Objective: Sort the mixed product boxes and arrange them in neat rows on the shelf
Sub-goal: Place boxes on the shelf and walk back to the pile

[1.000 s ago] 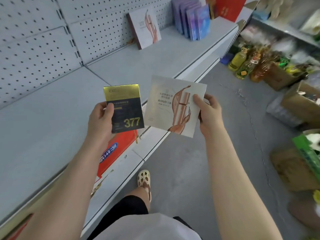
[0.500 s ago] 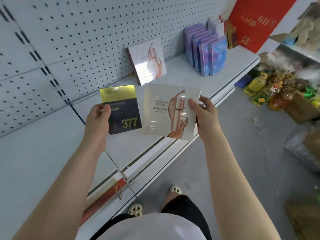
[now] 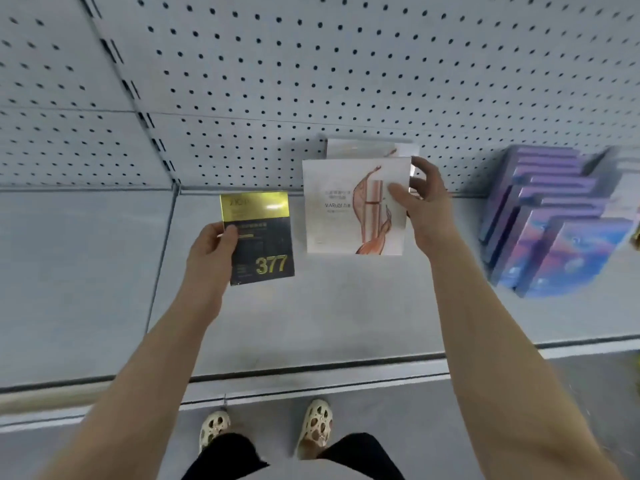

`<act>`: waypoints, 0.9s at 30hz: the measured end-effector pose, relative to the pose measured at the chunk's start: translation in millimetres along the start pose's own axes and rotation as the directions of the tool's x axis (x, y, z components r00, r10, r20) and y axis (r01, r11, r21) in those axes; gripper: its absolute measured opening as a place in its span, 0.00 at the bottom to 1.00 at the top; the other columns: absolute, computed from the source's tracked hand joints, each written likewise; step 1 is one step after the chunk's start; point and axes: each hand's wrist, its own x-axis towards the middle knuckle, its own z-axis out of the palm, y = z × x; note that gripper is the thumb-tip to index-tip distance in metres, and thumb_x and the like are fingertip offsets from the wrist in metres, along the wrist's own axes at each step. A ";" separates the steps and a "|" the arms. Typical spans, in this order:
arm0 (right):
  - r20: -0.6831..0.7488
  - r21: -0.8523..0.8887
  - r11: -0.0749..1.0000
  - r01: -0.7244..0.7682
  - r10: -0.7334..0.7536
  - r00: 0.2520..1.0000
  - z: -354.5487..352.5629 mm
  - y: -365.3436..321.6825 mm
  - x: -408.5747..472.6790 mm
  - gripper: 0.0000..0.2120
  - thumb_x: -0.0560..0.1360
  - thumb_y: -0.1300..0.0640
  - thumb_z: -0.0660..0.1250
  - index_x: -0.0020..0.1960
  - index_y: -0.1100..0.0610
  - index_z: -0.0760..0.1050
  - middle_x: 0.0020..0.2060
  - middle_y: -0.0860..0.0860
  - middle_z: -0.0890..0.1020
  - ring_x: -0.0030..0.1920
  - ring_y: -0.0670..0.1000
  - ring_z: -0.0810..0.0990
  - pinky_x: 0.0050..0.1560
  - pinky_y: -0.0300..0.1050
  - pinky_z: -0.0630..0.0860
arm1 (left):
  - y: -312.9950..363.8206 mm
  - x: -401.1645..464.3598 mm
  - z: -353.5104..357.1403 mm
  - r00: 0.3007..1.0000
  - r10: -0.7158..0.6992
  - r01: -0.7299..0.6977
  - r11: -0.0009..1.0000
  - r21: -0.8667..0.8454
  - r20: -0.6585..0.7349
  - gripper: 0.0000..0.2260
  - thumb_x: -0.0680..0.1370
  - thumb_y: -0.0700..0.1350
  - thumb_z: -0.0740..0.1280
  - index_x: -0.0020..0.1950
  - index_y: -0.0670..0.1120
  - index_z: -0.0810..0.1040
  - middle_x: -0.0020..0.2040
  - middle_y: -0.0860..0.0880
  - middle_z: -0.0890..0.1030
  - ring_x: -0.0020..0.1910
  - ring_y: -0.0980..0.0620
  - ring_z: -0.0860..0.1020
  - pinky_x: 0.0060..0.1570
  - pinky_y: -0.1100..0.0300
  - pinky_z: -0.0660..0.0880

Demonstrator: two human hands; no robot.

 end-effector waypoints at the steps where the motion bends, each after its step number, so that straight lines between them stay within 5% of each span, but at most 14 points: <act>1: 0.044 -0.091 0.995 0.040 -0.036 0.998 -1.3 -0.5 9.6 0.28 0.73 0.61 0.73 0.68 0.46 0.69 0.55 0.51 0.81 0.49 0.49 0.82 0.50 0.46 0.82 | -1.8 -2.6 5.9 1.000 -0.008 0.008 1.000 -0.006 -0.021 0.09 0.83 0.47 0.59 0.59 0.45 0.74 0.52 0.46 0.81 0.46 0.49 0.81 0.38 0.57 0.79; 6: 0.171 -0.357 0.912 0.201 -0.148 0.974 -8.0 4.7 44.6 0.33 0.70 0.61 0.75 0.69 0.43 0.66 0.55 0.46 0.79 0.51 0.46 0.81 0.51 0.46 0.81 | -5.8 -9.2 26.9 0.998 -0.008 0.008 1.000 -0.004 -0.063 0.09 0.83 0.46 0.59 0.59 0.44 0.74 0.49 0.48 0.81 0.42 0.51 0.80 0.31 0.62 0.77; 10: 0.128 -0.360 0.899 0.250 -0.218 0.967 -2.5 5.3 50.7 0.33 0.70 0.62 0.74 0.70 0.47 0.65 0.55 0.48 0.77 0.47 0.37 0.77 0.45 0.29 0.73 | -4.7 -9.8 33.1 0.998 -0.007 0.007 1.000 0.010 -0.061 0.09 0.83 0.47 0.59 0.58 0.46 0.75 0.50 0.48 0.82 0.45 0.50 0.81 0.38 0.57 0.77; 15: 0.143 -0.537 0.776 0.332 -0.304 0.942 4.8 11.8 50.8 0.31 0.66 0.61 0.77 0.66 0.54 0.72 0.59 0.52 0.66 0.55 0.54 0.75 0.57 0.47 0.76 | -4.8 -13.8 38.2 0.999 0.010 -0.010 1.000 0.020 -0.037 0.08 0.83 0.47 0.59 0.57 0.47 0.75 0.50 0.48 0.82 0.45 0.50 0.81 0.41 0.55 0.78; 23: 0.086 -0.709 0.616 0.343 -0.406 0.910 4.7 18.3 28.3 0.29 0.71 0.62 0.73 0.71 0.54 0.70 0.63 0.57 0.70 0.61 0.56 0.71 0.60 0.43 0.70 | -7.2 -19.7 45.3 0.999 0.024 -0.026 0.998 0.058 0.036 0.08 0.83 0.47 0.59 0.58 0.47 0.75 0.49 0.50 0.82 0.42 0.55 0.81 0.39 0.59 0.77; 27: 0.000 -0.647 0.678 0.349 -0.458 0.889 -8.8 23.9 -20.1 0.20 0.76 0.64 0.67 0.67 0.55 0.73 0.55 0.53 0.76 0.52 0.50 0.76 0.54 0.43 0.74 | -14.8 -26.1 59.0 0.991 0.019 -0.030 0.996 0.086 0.130 0.07 0.83 0.47 0.59 0.55 0.49 0.75 0.48 0.50 0.82 0.43 0.54 0.81 0.39 0.58 0.77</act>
